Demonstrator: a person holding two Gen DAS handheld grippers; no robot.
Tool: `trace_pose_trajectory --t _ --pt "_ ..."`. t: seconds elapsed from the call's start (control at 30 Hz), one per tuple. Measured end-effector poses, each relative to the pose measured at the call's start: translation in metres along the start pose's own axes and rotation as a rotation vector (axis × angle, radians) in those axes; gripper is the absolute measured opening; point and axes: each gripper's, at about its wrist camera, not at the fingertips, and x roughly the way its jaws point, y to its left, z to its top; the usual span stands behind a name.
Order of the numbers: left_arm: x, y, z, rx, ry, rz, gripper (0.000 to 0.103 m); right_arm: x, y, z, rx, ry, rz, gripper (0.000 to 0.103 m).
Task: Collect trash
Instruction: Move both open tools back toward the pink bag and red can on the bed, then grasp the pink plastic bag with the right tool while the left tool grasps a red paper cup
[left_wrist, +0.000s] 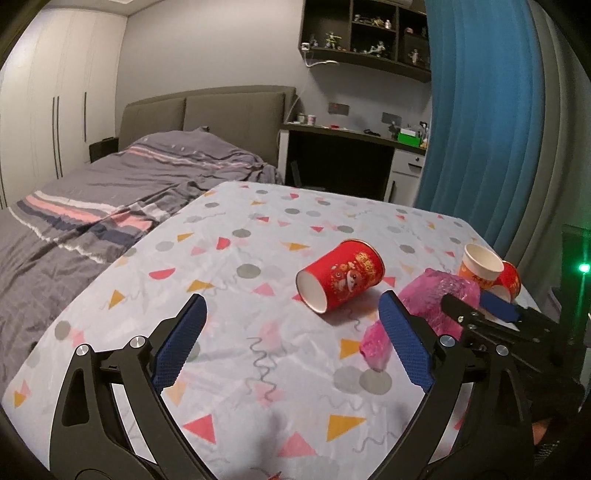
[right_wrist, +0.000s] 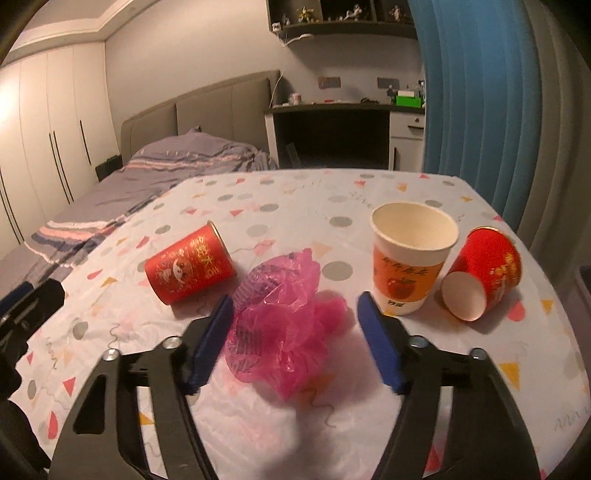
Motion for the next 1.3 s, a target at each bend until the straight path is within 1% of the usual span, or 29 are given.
trace_pose_trajectory --t 0.07,0.13,0.17,0.27,0.53,0.7,0.9,1.0,1.07,1.2,1.27,1.3 --pt "0.006 -0.001 0.001 0.003 0.01 -0.012 0.093 0.004 0.0 -0.001 -0.008 0.023 0.01 0.036" --pt "0.014 -0.002 0.002 -0.002 0.03 -0.035 0.093 0.004 0.0 -0.001 -0.011 0.025 0.015 0.024" --pt "0.017 -0.002 0.002 -0.008 0.039 -0.049 0.093 0.003 0.0 -0.001 -0.018 0.022 0.016 0.016" --pt "0.029 0.0 0.004 -0.028 0.067 -0.09 0.093 -0.006 -0.001 -0.002 -0.033 -0.013 -0.004 0.011" --pt "0.068 0.005 0.013 -0.003 0.115 -0.174 0.093 -0.038 -0.021 0.002 0.018 -0.079 0.006 0.01" --pt "0.095 0.006 0.017 0.025 0.154 -0.239 0.093 -0.052 -0.03 0.001 0.035 -0.095 0.008 0.01" --pt "0.117 0.001 0.019 0.06 0.195 -0.293 0.093 -0.061 -0.033 0.005 0.045 -0.116 0.004 0.01" --pt "0.127 0.002 0.019 0.044 0.234 -0.329 0.093 -0.065 -0.034 0.006 0.049 -0.125 0.007 0.01" --pt "0.132 0.002 0.019 0.034 0.245 -0.356 0.092 -0.068 -0.034 0.006 0.048 -0.126 0.01 0.01" --pt "0.137 -0.001 0.019 0.039 0.266 -0.396 0.084 -0.071 -0.034 0.004 0.047 -0.127 0.015 0.01" --pt "0.138 -0.003 0.018 0.043 0.276 -0.408 0.076 -0.072 -0.033 0.004 0.044 -0.126 0.019 0.01" --pt "0.138 -0.004 0.017 0.043 0.278 -0.415 0.074 -0.073 -0.032 0.003 0.041 -0.126 0.02 0.01"
